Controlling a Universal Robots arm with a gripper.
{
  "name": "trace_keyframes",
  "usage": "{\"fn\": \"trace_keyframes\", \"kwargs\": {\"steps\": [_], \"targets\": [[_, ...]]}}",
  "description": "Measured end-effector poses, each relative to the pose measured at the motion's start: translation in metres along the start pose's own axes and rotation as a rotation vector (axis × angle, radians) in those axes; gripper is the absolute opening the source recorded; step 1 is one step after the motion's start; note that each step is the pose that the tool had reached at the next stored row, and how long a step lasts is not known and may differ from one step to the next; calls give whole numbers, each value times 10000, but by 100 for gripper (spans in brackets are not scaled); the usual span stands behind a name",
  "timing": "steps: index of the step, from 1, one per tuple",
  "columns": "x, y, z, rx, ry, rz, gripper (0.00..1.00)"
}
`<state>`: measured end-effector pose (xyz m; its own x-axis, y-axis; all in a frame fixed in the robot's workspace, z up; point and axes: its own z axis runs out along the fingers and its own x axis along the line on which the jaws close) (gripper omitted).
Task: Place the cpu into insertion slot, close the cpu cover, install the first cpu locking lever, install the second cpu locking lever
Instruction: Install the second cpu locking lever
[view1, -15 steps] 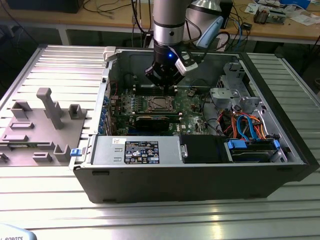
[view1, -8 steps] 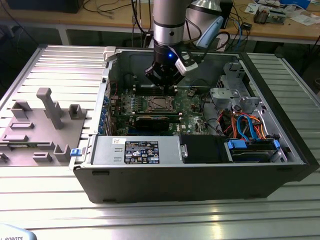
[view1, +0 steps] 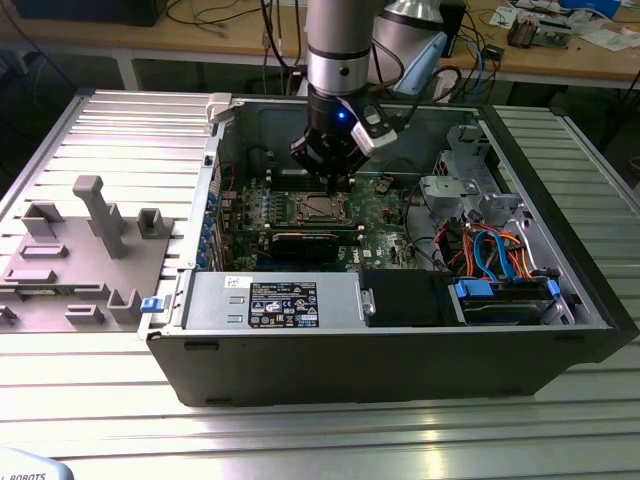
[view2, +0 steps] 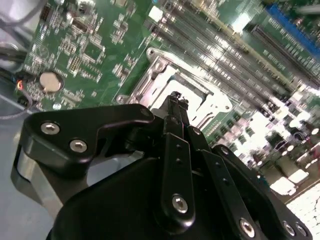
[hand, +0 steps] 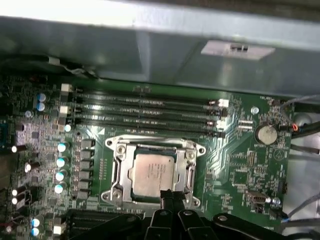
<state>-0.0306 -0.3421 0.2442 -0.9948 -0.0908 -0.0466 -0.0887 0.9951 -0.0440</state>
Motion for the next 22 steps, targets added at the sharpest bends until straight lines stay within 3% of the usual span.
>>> {"fn": "trace_keyframes", "kwargs": {"steps": [2, 7, 8, 9, 10, 11, 12, 18, 22], "targets": [[8, -98, 6, -86, -9, 3, 11], [24, -269, 15, -309, -29, 15, 11], [32, -347, 20, -512, -46, 24, 11], [39, -373, 21, -646, -58, 32, 11], [44, -386, 22, -733, -66, 36, 11], [64, -418, 24, -944, -85, 46, 11], [88, -442, 25, -985, -89, 50, 11], [275, -460, 18, -982, -128, 49, 11], [345, -463, 26, -984, -130, 49, 11]]}}
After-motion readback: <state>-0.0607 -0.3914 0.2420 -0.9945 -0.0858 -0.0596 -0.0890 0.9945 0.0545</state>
